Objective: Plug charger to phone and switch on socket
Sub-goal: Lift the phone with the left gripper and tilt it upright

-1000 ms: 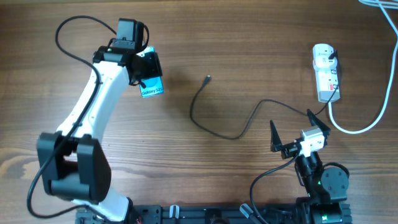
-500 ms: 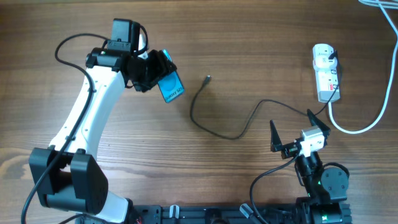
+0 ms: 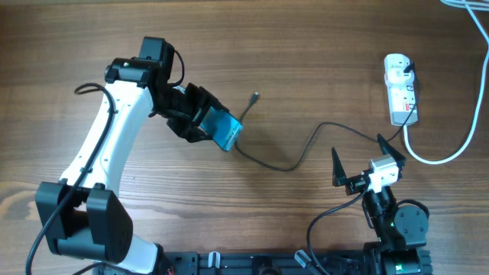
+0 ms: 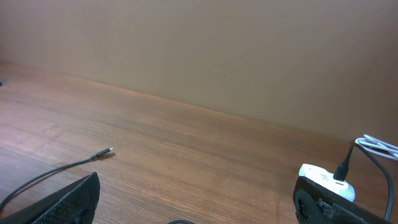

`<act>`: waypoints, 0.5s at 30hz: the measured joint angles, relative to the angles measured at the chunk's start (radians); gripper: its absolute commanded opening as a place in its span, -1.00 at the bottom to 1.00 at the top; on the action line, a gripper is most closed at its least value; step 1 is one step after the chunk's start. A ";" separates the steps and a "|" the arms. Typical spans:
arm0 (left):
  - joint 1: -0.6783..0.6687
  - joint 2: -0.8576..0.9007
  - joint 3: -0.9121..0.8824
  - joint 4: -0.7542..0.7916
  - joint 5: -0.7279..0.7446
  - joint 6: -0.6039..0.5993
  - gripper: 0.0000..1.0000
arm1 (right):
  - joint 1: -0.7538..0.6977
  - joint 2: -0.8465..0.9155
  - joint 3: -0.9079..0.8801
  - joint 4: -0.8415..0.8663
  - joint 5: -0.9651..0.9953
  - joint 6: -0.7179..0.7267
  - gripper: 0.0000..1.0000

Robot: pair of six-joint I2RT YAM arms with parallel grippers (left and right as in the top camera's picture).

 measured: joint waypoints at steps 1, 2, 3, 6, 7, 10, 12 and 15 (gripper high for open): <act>0.000 0.000 0.000 0.000 0.039 -0.003 -0.92 | 0.000 0.000 0.000 0.000 0.000 0.000 0.99; 0.000 0.000 0.000 0.000 0.082 -0.005 -0.92 | 0.000 0.000 0.000 0.000 0.000 0.000 0.99; 0.000 0.000 0.000 0.000 0.105 -0.006 -0.92 | 0.000 0.000 0.000 0.000 0.000 0.000 1.00; 0.000 0.000 0.000 -0.003 0.193 -0.035 -0.92 | 0.000 0.000 0.000 0.000 0.000 0.000 0.99; 0.000 0.000 0.000 -0.005 0.204 -0.067 -0.92 | 0.000 0.000 0.000 0.000 0.000 0.000 1.00; 0.000 0.000 0.000 -0.005 0.225 -0.167 -0.92 | 0.000 0.000 0.000 0.000 0.000 0.000 1.00; 0.005 0.000 0.000 -0.010 0.233 -0.194 -0.92 | 0.000 0.000 0.000 0.000 0.000 0.000 1.00; 0.045 0.000 0.000 -0.030 0.271 -0.206 -0.92 | 0.000 0.000 0.000 0.000 0.000 0.000 0.99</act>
